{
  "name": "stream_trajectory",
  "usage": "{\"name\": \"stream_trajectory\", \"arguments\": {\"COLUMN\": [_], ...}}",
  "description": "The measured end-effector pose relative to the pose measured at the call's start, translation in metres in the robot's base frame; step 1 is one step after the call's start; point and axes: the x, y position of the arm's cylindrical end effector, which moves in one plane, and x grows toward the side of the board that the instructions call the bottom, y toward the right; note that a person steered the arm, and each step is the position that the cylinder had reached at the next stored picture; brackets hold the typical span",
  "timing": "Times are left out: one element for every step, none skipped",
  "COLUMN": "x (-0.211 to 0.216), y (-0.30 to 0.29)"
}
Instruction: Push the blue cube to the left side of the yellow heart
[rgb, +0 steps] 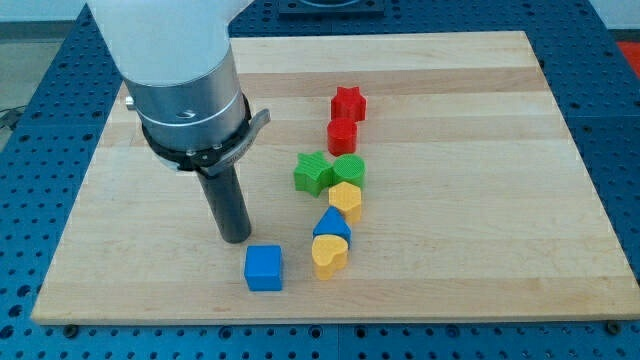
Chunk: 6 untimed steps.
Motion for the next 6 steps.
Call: {"name": "stream_trajectory", "arguments": {"x": [0.025, 0.026, 0.055, 0.054, 0.054, 0.054], "y": [-0.014, -0.015, -0.014, 0.004, 0.03, 0.029]}}
